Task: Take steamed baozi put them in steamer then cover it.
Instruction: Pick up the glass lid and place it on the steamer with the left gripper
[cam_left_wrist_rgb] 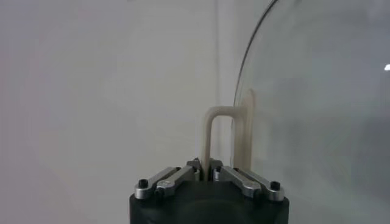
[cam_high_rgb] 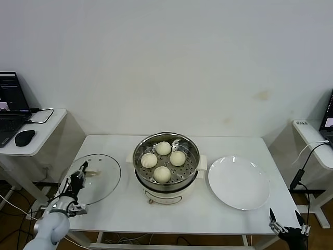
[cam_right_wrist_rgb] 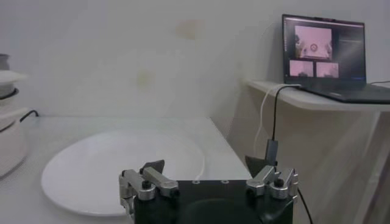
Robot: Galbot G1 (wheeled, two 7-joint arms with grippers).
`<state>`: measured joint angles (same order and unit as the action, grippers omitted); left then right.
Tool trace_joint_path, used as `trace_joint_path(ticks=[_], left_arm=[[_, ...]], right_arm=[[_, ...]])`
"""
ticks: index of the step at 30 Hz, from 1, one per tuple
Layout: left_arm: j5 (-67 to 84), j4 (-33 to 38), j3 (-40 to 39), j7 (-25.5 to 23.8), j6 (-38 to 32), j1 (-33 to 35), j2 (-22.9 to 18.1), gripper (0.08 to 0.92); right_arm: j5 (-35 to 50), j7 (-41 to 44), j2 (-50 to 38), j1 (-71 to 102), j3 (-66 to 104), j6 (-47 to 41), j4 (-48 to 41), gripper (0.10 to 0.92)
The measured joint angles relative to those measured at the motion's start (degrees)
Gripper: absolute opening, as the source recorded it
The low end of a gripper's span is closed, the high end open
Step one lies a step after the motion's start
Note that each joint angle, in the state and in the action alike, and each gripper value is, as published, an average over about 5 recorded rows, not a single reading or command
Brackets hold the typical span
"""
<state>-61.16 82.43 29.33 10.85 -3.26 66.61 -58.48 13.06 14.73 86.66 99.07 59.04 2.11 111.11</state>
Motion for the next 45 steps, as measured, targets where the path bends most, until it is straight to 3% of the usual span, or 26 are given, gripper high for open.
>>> trace_joint_path(ticks=[15, 25, 35, 45], left_arm=[[10.48, 22.13, 3.01, -7.80, 13.32, 4.67, 7.75, 0.150], [16.47, 29.68, -6.05, -10.03, 22.01, 0.05, 11.13, 0.150], [13.63, 30.07, -20.66, -13.30, 29.08, -9.81, 6.97, 0.150], [5.99, 28.62, -29.81, -19.35, 33.86, -16.63, 1.04, 0.150]], right_arm=[[-2.76, 0.00, -0.28, 0.46, -3.20, 0.72, 1.06, 0.823], [-6.38, 0.18, 1.02, -0.92, -4.02, 0.64, 1.08, 0.823], [-10.40, 0.52, 2.71, -2.16, -5.96, 0.54, 0.83, 0.823], [-13.83, 0.46, 3.46, -2.68, -7.63, 0.84, 0.05, 0.823]])
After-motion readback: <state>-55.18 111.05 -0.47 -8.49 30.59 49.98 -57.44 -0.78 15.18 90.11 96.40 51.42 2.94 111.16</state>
